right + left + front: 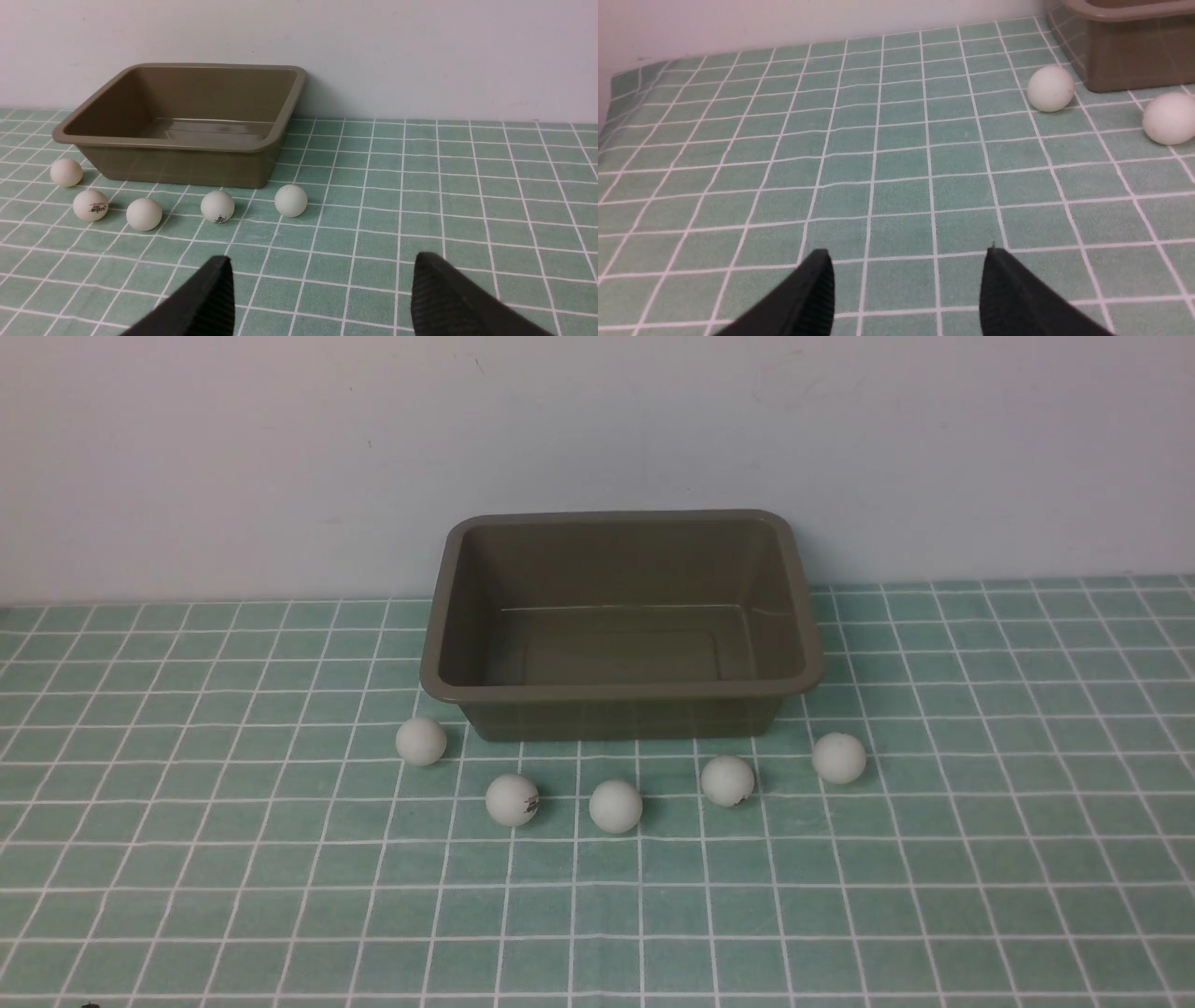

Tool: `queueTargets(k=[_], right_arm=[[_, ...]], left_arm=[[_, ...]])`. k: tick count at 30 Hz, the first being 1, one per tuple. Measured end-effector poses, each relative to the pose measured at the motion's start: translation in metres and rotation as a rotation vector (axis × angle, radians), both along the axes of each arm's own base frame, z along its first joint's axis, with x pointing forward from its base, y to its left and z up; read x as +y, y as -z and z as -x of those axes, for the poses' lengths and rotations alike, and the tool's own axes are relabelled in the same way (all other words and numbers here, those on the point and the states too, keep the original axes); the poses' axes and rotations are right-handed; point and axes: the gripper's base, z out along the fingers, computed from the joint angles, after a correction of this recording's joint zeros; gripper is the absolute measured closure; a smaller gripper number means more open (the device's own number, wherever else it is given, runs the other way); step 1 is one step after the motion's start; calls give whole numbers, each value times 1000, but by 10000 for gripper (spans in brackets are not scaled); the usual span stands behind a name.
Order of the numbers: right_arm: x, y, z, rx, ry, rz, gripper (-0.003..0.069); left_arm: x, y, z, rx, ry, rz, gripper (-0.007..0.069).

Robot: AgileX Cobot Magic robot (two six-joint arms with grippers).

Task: Put the table tennis balls in the box on the green coffee tablecloth.
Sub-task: 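Reach for and grasp a ping pong ball on the table beside the basket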

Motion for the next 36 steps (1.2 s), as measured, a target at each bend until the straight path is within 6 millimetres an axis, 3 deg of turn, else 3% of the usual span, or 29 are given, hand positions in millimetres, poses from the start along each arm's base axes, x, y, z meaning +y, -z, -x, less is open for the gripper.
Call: queueTargets(k=[9,20,27,30,36], right_arm=[[0,0,0,3,-2,-1,197],[0,0,0,3,-2,-2,197],[0,0,0,3,-2,-2,197],[1,0,0,3,-6,-7,197],[2,2,1,32,-23,-19,197]], left_arm=[[-6,-13,-3,-141,-23,401,241],[-10,-29,-2,-203,-20,684,241],[-23,-88,8,-160,145,521,241],[-27,-111,-7,-13,207,353,241],[-27,-127,-61,206,305,100,160]])
